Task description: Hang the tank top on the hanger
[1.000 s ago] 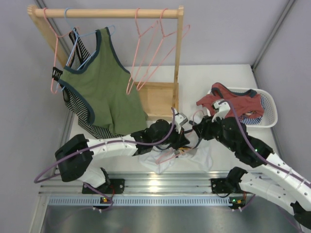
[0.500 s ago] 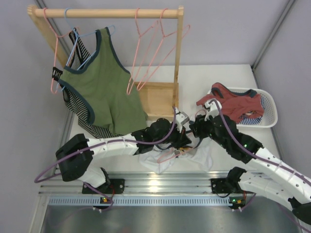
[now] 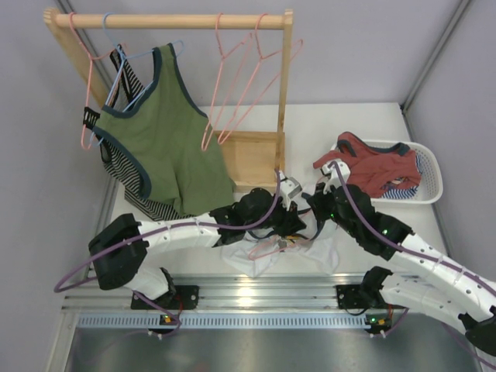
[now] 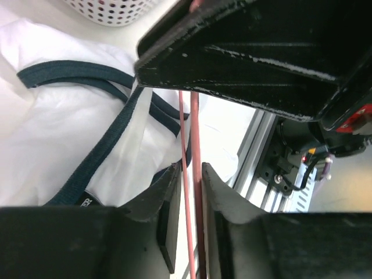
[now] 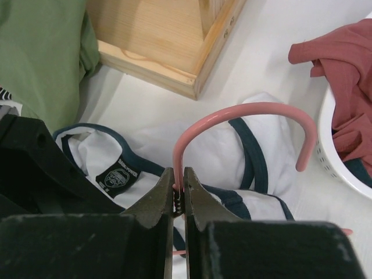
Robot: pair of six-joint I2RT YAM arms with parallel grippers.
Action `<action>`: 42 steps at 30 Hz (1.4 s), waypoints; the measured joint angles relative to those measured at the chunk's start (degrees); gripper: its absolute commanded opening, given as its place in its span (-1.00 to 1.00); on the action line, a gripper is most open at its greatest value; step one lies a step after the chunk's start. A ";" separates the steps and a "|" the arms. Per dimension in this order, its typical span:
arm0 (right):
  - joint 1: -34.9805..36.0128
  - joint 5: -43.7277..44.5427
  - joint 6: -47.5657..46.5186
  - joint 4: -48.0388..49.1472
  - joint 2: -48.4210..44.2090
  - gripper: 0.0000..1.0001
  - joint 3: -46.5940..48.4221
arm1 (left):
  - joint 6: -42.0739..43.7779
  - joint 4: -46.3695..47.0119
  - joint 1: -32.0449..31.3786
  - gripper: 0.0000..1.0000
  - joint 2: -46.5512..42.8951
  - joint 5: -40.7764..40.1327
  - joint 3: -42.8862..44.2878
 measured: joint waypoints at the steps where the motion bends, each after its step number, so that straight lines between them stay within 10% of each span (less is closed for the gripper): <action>1: 0.00 0.35 0.07 -0.04 0.04 -1.00 -0.15 | -0.20 0.00 -0.02 -0.36 -0.13 -0.66 0.00; 7: 0.02 2.45 1.14 0.09 0.00 -1.00 -0.35 | -0.90 -1.95 -0.02 0.00 -2.86 -5.46 0.00; 26: 0.61 7.63 2.60 0.15 0.00 -1.00 -1.05 | -10.69 -26.29 -0.17 -0.17 -19.65 -36.57 -3.85; 42: 0.96 13.90 4.96 -1.31 1.97 -1.00 -0.92 | -14.27 -39.85 -1.66 -0.06 -14.78 -42.18 -3.85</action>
